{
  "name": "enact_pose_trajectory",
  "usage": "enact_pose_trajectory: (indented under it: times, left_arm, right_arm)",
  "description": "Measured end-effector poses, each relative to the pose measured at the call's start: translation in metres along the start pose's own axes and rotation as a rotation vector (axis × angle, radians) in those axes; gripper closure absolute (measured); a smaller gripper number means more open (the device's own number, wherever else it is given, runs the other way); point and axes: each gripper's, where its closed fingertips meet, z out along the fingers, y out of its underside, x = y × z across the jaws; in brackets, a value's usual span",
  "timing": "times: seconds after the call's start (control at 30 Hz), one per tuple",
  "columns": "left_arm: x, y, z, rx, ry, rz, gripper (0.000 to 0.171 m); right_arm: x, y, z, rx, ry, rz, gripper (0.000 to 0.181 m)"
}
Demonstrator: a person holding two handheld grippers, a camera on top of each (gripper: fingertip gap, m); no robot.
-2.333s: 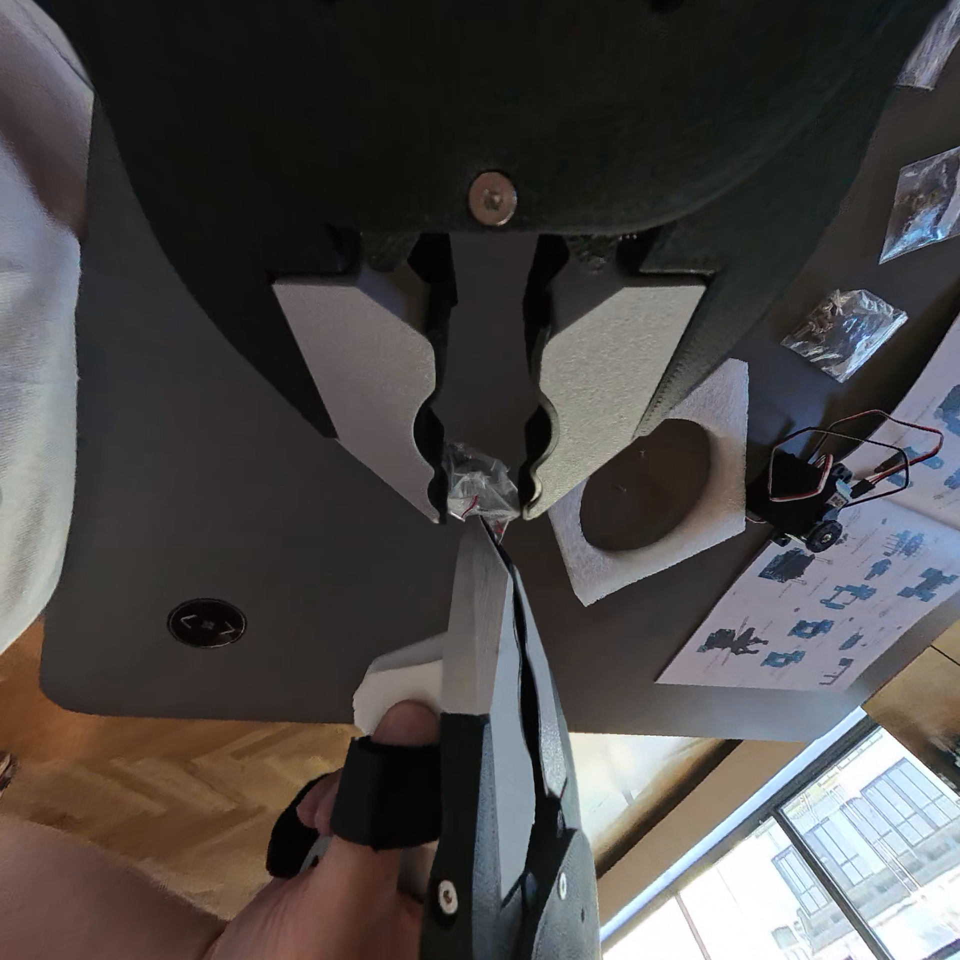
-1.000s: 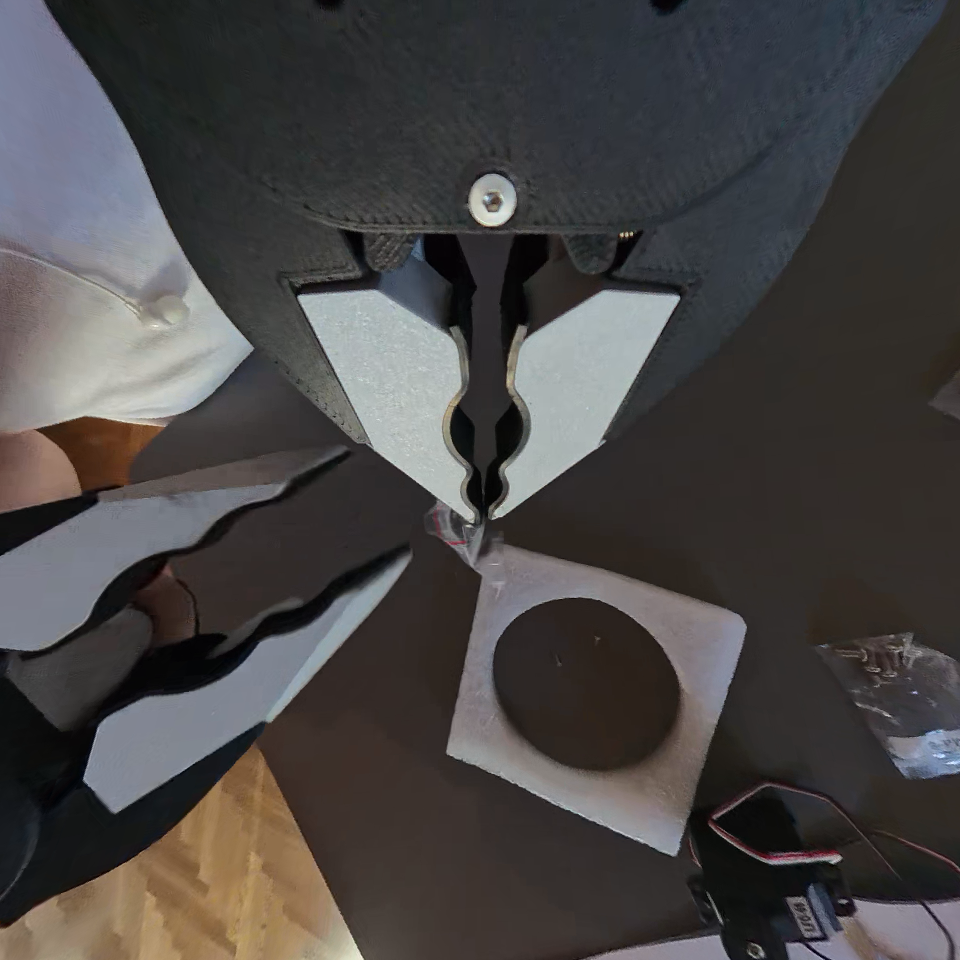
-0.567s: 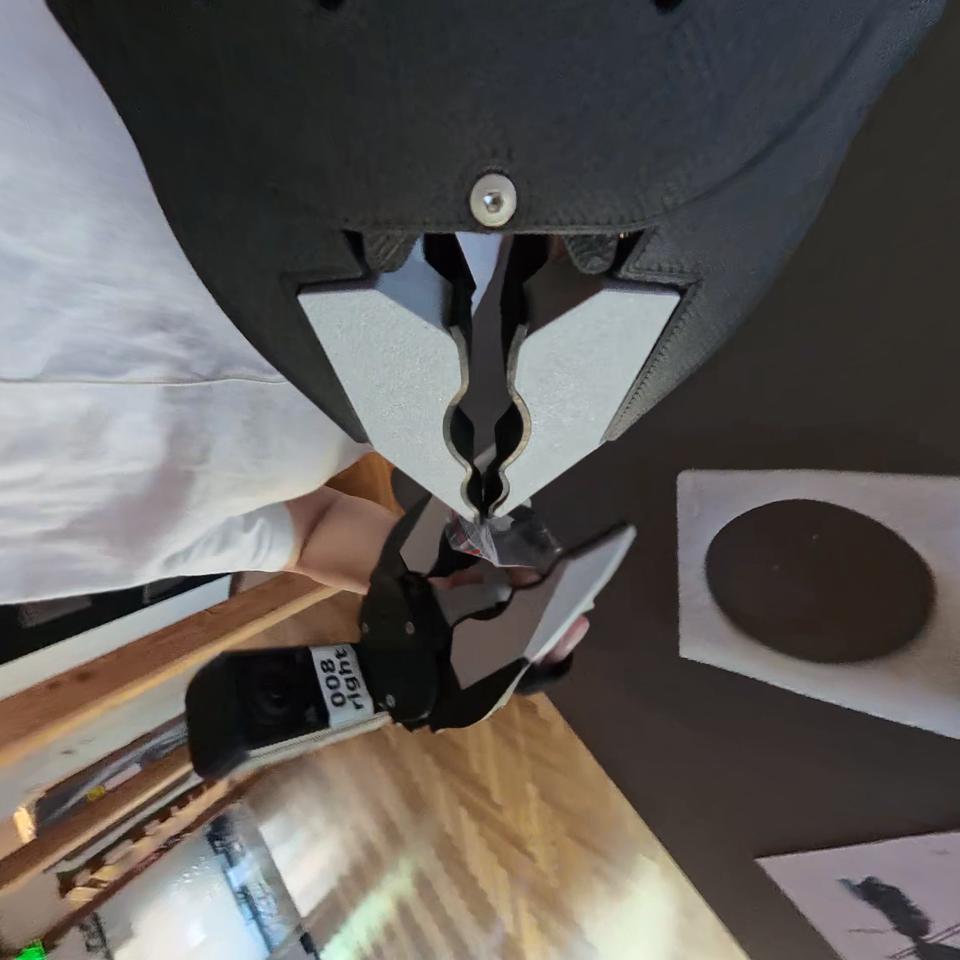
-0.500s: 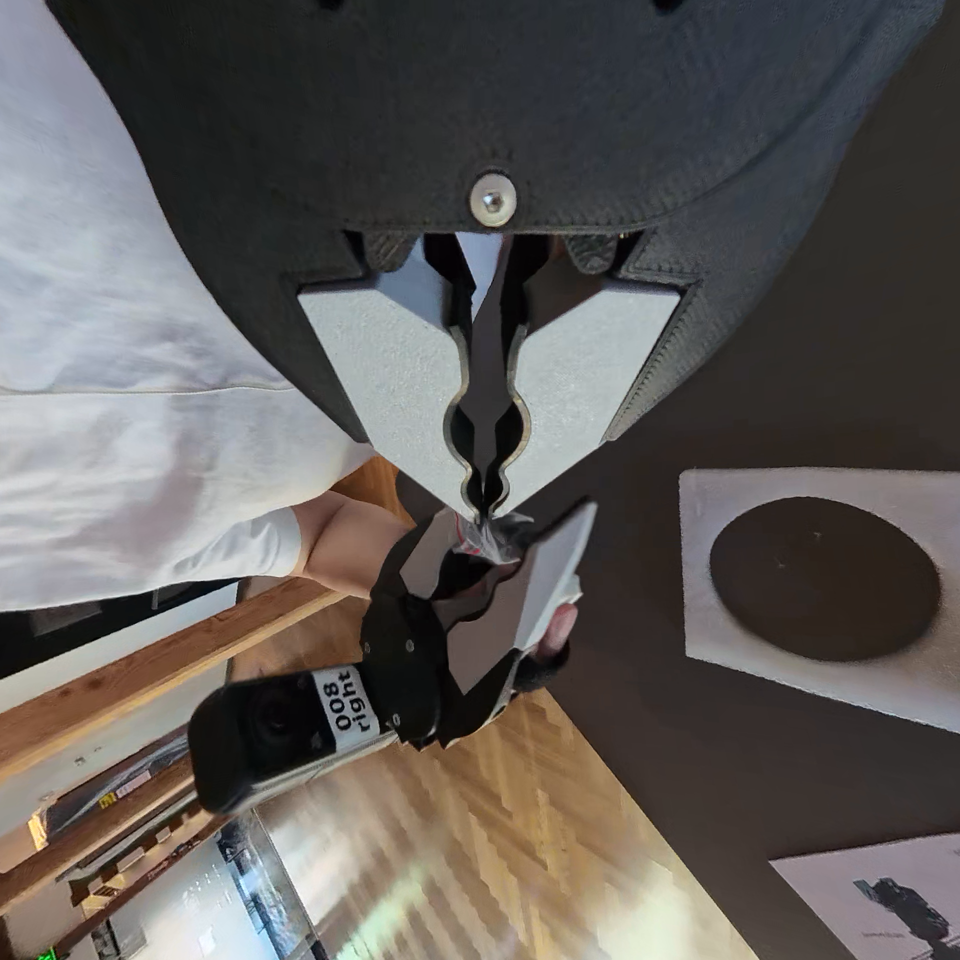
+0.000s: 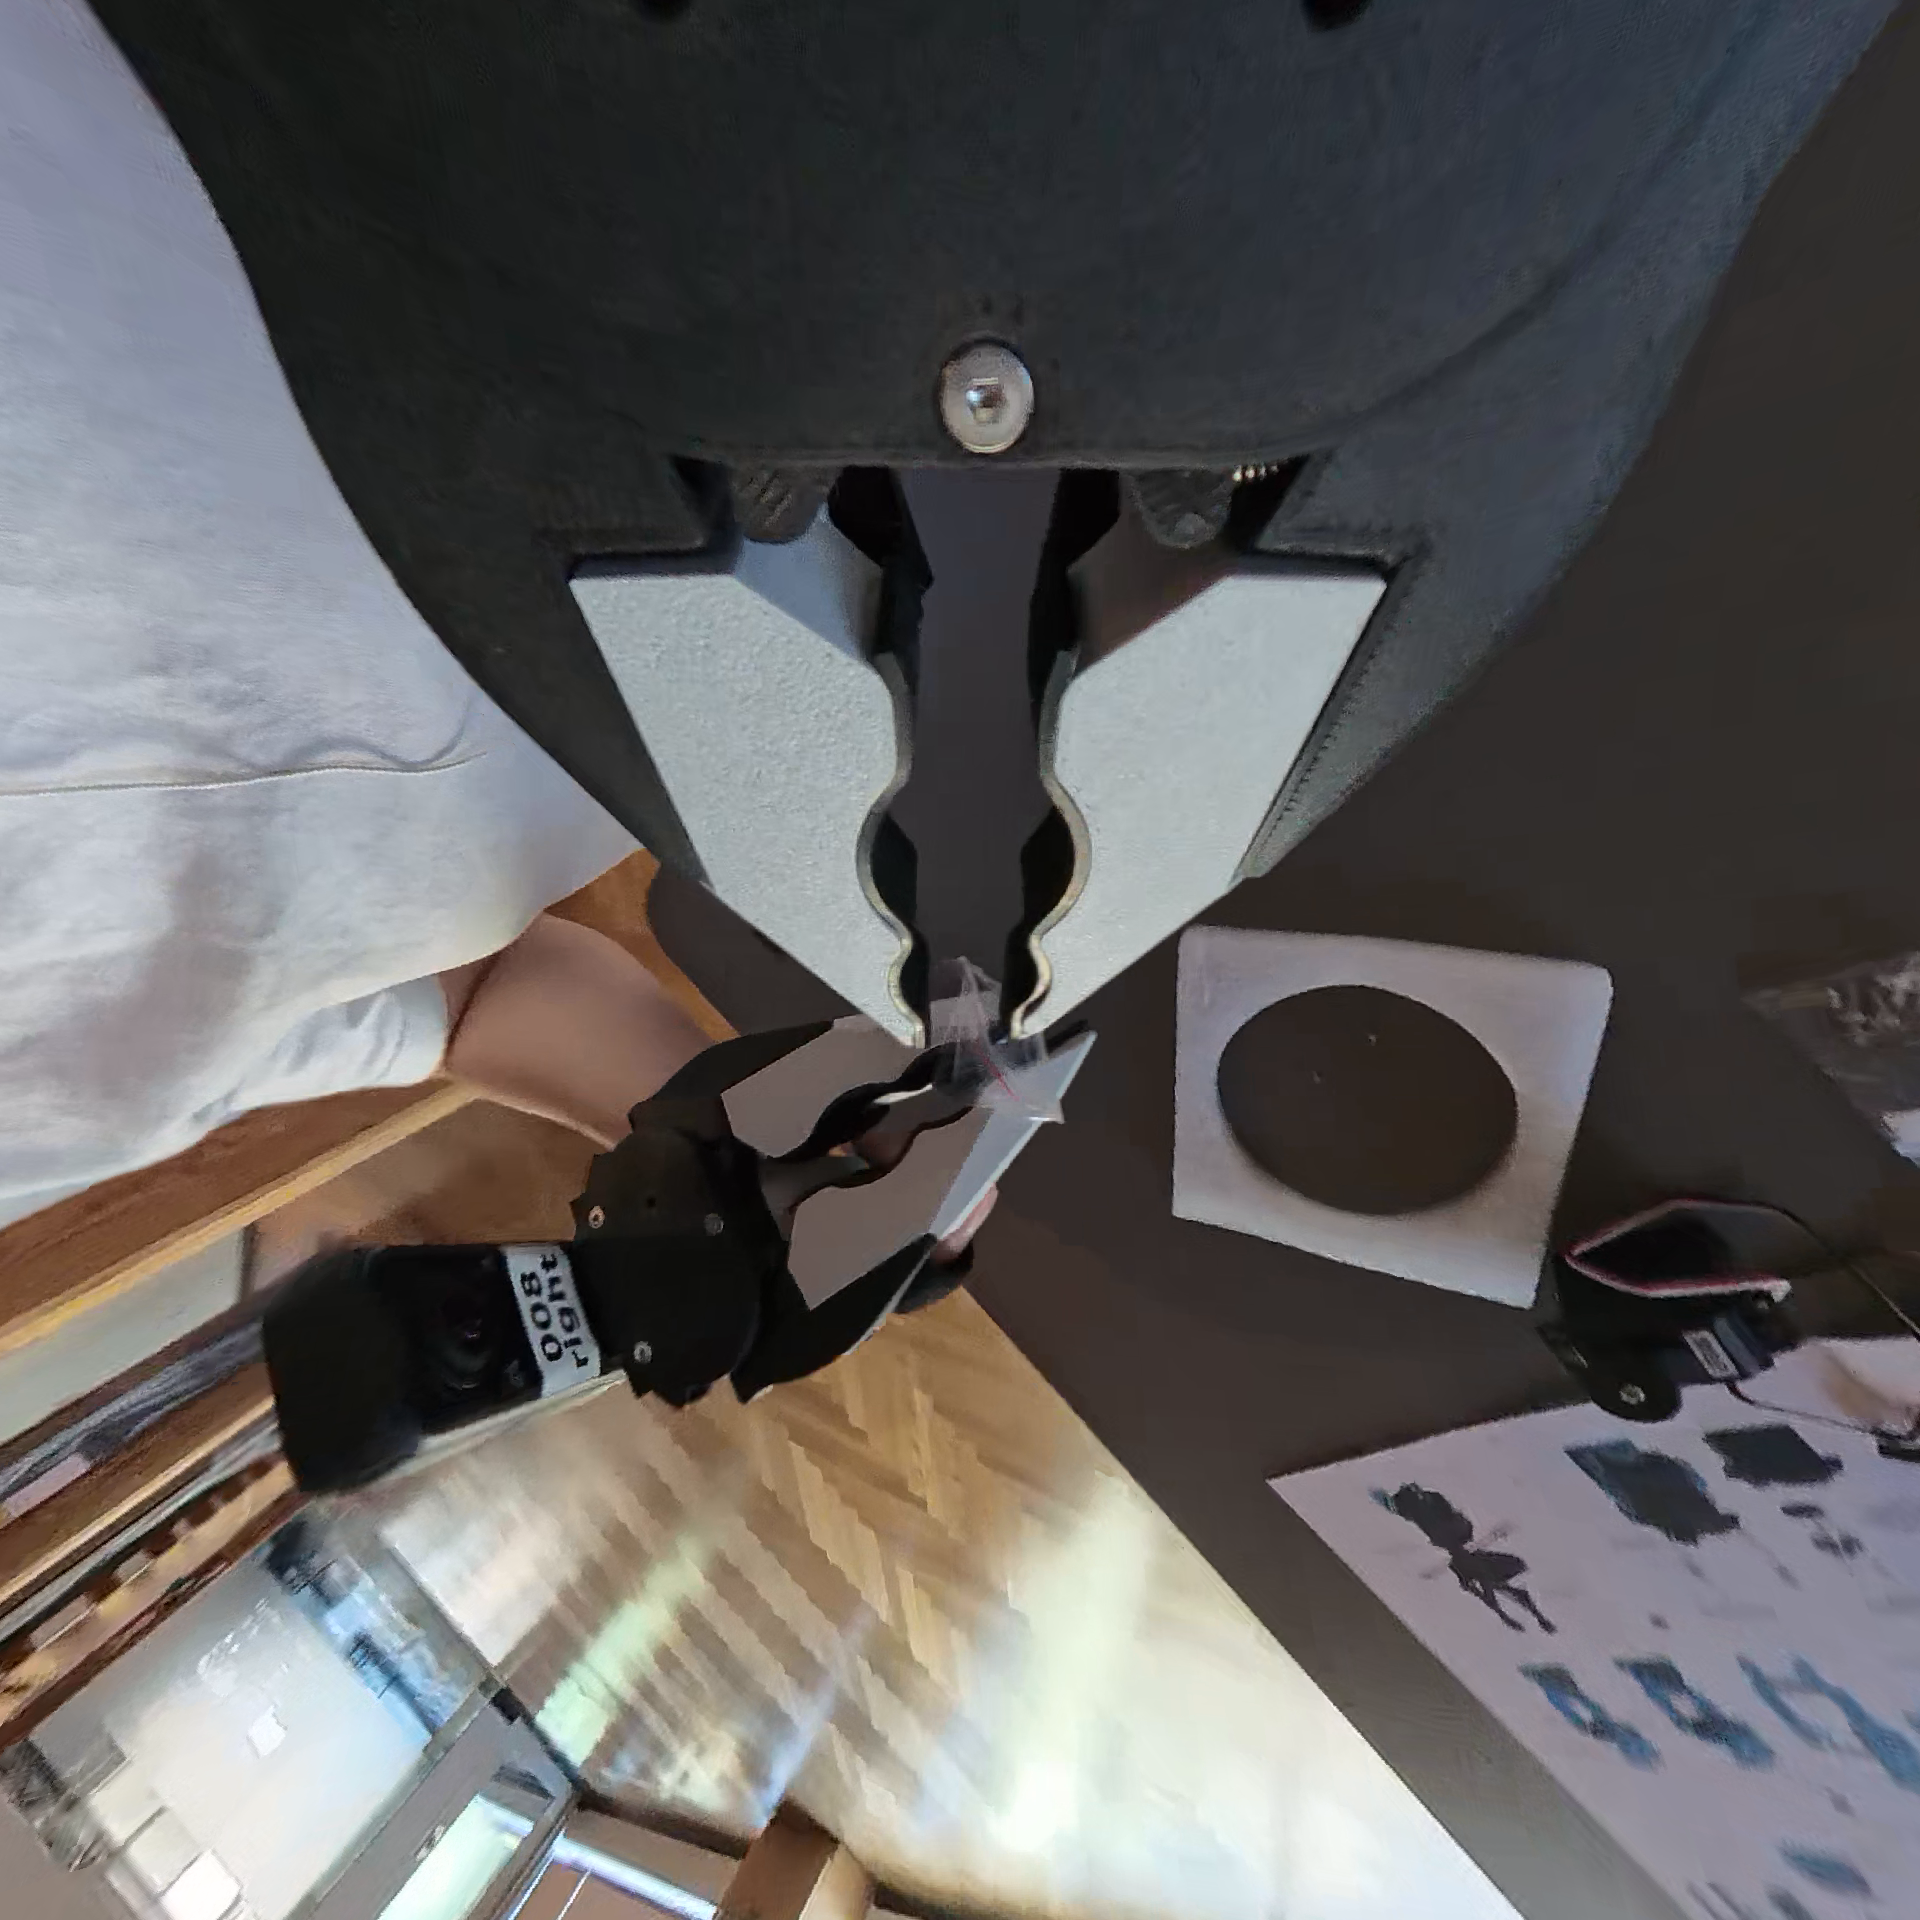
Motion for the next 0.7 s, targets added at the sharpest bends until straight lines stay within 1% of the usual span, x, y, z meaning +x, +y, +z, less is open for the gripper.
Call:
enact_pose_trajectory:
  times: [0.07,0.17,0.33,0.4,0.43,0.57,0.63,0.7]
  left_arm:
    - [0.002,0.005,0.007,-0.02,-0.041,0.076,0.16]
    - [-0.002,0.01,0.02,-0.031,-0.112,0.151,0.164]
    - [-0.015,0.018,0.029,-0.067,-0.226,0.186,0.161]
    - [-0.02,0.019,0.032,-0.077,-0.256,0.193,0.167]
    - [-0.019,0.02,0.034,-0.078,-0.25,0.196,0.171]
    - [-0.019,0.023,0.042,-0.084,-0.184,0.154,0.171]
    - [-0.014,0.022,0.043,-0.074,-0.097,0.099,0.171]
    - [-0.004,0.017,0.042,-0.037,0.035,0.04,0.171]
  right_arm:
    - [0.0,0.001,0.003,-0.015,-0.001,0.013,0.176]
    - [0.002,0.003,0.006,-0.034,0.013,0.022,0.176]
    - [0.003,0.003,0.006,-0.048,0.023,0.005,0.175]
    - [0.003,0.005,0.006,-0.057,0.028,-0.004,0.175]
    - [0.003,0.005,0.006,-0.06,0.032,-0.007,0.175]
    - [0.004,0.01,0.006,-0.068,0.045,-0.015,0.173]
    - [0.007,0.018,0.004,-0.072,0.053,-0.006,0.165]
    - [0.007,0.028,0.002,-0.067,0.026,0.028,0.157]
